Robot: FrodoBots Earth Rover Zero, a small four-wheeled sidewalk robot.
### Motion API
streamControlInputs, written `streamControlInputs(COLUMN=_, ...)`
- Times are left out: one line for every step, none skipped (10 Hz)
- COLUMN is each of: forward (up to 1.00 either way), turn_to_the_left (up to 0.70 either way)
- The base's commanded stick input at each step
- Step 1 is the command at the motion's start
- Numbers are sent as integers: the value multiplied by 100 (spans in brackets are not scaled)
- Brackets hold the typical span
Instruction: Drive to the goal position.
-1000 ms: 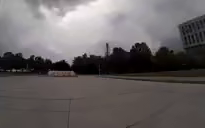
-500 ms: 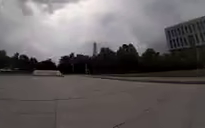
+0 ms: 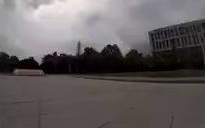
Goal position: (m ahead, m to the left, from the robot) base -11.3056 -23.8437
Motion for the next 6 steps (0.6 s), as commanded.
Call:
streamControlInputs(forward=0, turn_to_the_left=-70)
streamControlInputs(forward=0, turn_to_the_left=-70)
streamControlInputs(forward=0, turn_to_the_left=-70)
streamControlInputs(forward=0, turn_to_the_left=-70)
streamControlInputs(forward=0, turn_to_the_left=-70)
streamControlInputs(forward=0, turn_to_the_left=-70)
